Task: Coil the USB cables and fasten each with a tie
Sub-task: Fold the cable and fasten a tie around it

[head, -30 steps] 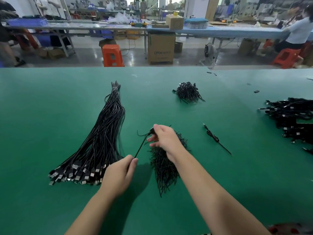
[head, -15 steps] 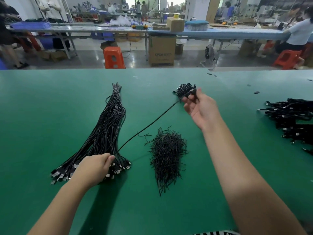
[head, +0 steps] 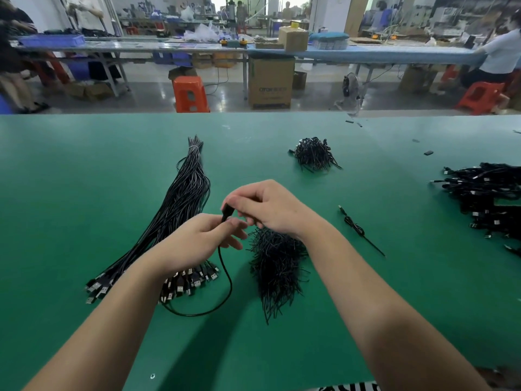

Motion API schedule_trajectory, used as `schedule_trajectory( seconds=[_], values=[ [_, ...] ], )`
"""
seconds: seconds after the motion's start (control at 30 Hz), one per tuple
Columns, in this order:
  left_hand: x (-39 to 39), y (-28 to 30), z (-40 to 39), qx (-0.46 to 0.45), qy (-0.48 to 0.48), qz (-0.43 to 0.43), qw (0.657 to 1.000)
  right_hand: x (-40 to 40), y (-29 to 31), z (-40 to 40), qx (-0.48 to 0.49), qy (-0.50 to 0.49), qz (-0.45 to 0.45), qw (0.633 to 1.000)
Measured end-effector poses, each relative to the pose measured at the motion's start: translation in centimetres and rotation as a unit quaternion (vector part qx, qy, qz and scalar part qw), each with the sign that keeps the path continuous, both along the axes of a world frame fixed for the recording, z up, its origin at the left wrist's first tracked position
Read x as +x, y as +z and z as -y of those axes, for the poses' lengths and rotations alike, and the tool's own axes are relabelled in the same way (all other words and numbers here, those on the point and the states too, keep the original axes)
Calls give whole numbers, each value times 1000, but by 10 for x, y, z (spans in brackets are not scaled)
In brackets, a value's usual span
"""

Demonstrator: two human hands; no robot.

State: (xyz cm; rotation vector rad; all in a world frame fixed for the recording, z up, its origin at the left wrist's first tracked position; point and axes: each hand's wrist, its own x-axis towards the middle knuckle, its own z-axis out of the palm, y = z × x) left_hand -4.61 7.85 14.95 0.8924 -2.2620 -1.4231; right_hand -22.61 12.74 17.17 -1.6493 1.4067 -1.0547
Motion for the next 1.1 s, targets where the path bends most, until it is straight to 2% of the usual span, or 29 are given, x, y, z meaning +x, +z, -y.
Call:
schedule_trajectory(
  seconds=[0.13, 0.33, 0.43, 0.53, 0.63, 0.7, 0.8, 0.9, 0.93, 1.03, 1.1],
  values=[
    [-2, 2, -4, 23, -34, 44, 998, -4, 0, 0, -33, 13, -78, 996],
    [0, 1, -8, 64, -77, 55, 993, -10, -12, 2, -33, 12, -96, 995],
    [-1, 1, -4, 31, -54, 52, 997, -7, -21, 3, 2, -19, -34, 999],
    [3, 2, 6, -43, 36, -38, 998, 2, -31, 2, 116, -72, 45, 990],
    [7, 1, 15, -56, 93, -139, 984, 19, -39, -4, 165, -17, 127, 978],
    [6, -1, 18, -6, 92, -189, 978, 30, -41, -8, 168, 21, 189, 967],
    [2, 0, 16, 138, 69, -291, 944, 44, -43, -11, 157, 32, 323, 933],
    [-2, 8, 15, 216, 53, -361, 905, 51, -50, -13, 179, 48, 437, 880],
    [-1, 14, 16, 240, 60, -408, 879, 53, -55, -14, 195, 63, 463, 862],
    [11, 27, 30, 335, 69, -537, 771, 54, -72, -15, 233, 99, 528, 811],
    [19, 36, 31, 461, -30, -536, 706, 54, -83, -14, 239, 97, 576, 776]
  ],
)
